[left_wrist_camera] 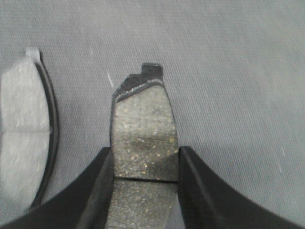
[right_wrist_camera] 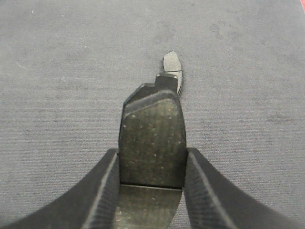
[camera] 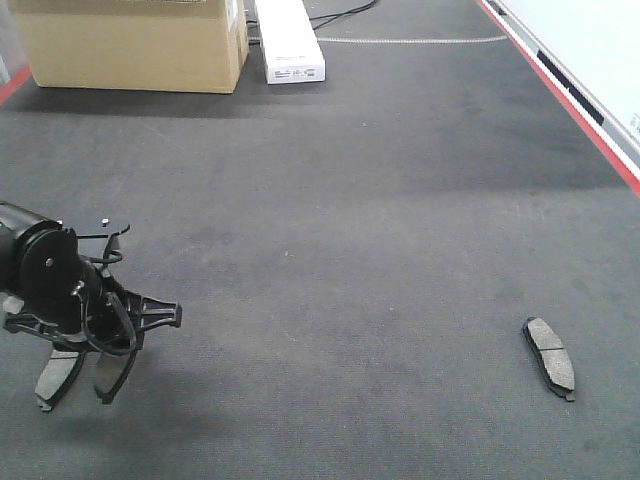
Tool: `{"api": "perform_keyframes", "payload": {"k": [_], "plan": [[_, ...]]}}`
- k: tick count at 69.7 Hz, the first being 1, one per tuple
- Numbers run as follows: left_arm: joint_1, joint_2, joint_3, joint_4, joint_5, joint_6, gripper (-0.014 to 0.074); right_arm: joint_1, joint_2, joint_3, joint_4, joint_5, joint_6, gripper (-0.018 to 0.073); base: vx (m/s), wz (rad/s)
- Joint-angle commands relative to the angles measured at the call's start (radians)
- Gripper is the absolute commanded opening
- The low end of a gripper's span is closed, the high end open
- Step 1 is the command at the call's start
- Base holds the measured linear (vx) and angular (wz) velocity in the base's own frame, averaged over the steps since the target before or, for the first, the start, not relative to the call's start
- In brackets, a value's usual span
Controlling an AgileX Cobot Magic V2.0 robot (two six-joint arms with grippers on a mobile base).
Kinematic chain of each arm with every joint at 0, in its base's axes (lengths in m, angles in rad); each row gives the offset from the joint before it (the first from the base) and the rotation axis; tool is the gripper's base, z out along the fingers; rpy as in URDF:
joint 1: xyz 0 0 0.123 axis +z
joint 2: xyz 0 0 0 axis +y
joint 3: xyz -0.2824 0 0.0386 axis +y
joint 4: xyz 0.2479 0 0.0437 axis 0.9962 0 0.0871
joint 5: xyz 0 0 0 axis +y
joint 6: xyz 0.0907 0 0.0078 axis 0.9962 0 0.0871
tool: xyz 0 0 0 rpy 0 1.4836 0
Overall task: Move and align brake pads A on conveyor
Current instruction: 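Open the left gripper and raise it off the placed pad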
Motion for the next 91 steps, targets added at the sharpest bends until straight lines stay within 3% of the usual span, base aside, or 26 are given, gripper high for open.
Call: {"api": "perform_keyframes", "payload": {"k": [1,33,41,52,70,79,91], "plan": [[0.002,-0.011,-0.03,-0.018,-0.044,-0.006,-0.0006,-0.004,0.007,-0.026,-0.024,0.001,-0.007,-0.0001,0.0,0.0],[0.002,0.07,-0.03,-0.021,-0.048,-0.006,-0.0003,-0.004,0.007,-0.026,-0.024,0.001,-0.007,-0.0001,0.0,0.0],[0.002,0.07,-0.03,-0.021,-0.049,-0.006,0.0034,-0.004,0.007,-0.026,-0.024,0.001,-0.007,-0.0001,0.0,0.0],[0.002,0.067,-0.03,-0.021,-0.049,-0.003,0.0198,-0.004,0.007,-0.026,-0.024,0.001,-0.007,-0.0001,0.0,0.0],[0.002,0.028,-0.075,-0.02,-0.02,0.029,0.0625,-0.004,0.007,-0.026,-0.024,0.001,-0.007,-0.0001,0.0,0.0],[0.002,-0.016,-0.116,-0.019,0.015,0.077,0.0714,-0.004,0.007,-0.026,-0.024,0.001,-0.007,-0.0001,0.0,0.0],[0.002,-0.125,-0.132,-0.009,0.06,0.162,0.0698,-0.004,0.007,-0.026,-0.024,0.001,-0.007,-0.0001,0.0,0.0]]}}
